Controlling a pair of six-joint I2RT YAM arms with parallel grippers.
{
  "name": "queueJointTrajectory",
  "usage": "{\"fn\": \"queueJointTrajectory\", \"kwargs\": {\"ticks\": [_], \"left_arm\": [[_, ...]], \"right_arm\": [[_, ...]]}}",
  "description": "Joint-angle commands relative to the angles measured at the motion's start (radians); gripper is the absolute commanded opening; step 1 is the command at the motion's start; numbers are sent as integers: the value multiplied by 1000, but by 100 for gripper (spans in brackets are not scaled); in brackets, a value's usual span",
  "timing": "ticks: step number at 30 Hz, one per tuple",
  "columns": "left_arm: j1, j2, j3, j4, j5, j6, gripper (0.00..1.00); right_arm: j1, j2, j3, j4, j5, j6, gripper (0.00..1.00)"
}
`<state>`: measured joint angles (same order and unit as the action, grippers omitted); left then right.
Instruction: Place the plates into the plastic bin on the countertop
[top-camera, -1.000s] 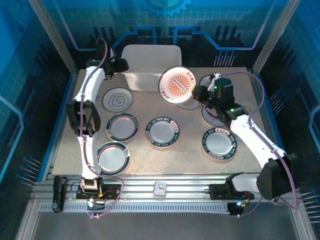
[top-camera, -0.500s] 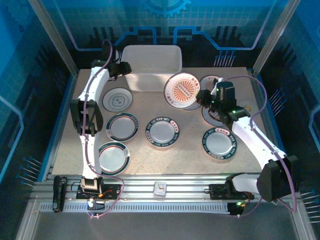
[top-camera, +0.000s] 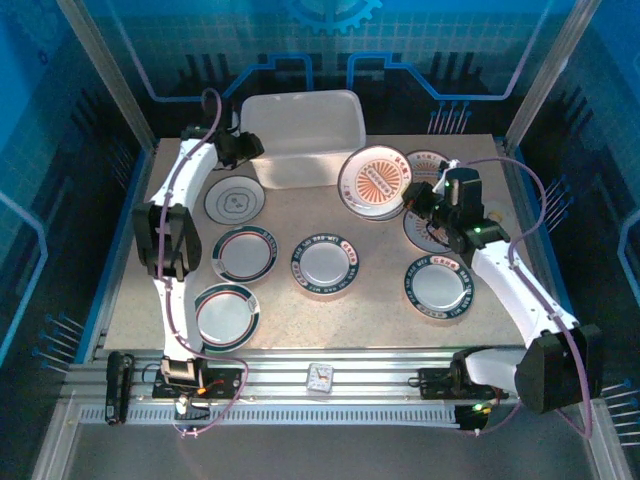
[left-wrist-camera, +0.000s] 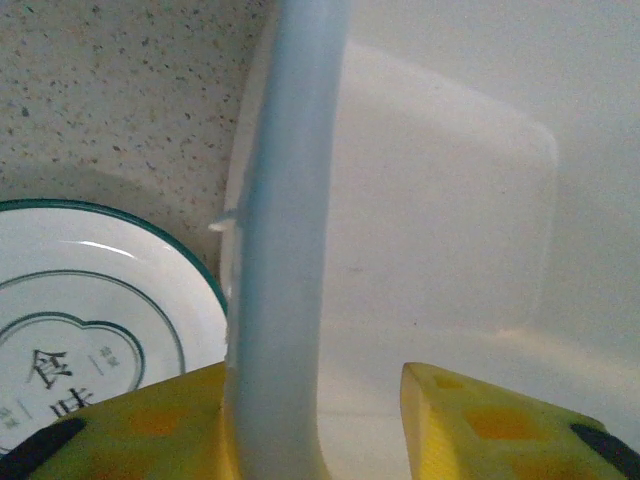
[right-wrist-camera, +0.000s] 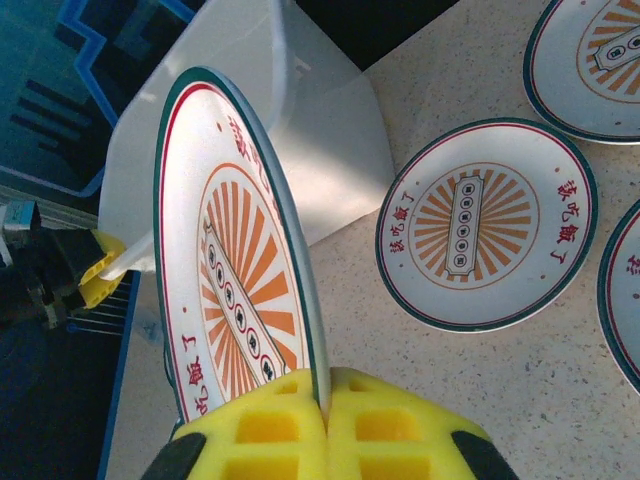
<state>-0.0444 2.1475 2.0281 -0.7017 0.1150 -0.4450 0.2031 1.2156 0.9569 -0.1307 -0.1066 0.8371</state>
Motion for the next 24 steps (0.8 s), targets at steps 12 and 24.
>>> {"fn": "queueJointTrajectory", "kwargs": {"ticks": [12,24], "left_arm": [[-46,-133,-101,-36,86,-125,45],[-94,-260,-294,36,148,-206,51]], "right_arm": [[-47,-59,-38,82,-74,30,0],[-60,-72,-33,85,-99,39,0]]}}
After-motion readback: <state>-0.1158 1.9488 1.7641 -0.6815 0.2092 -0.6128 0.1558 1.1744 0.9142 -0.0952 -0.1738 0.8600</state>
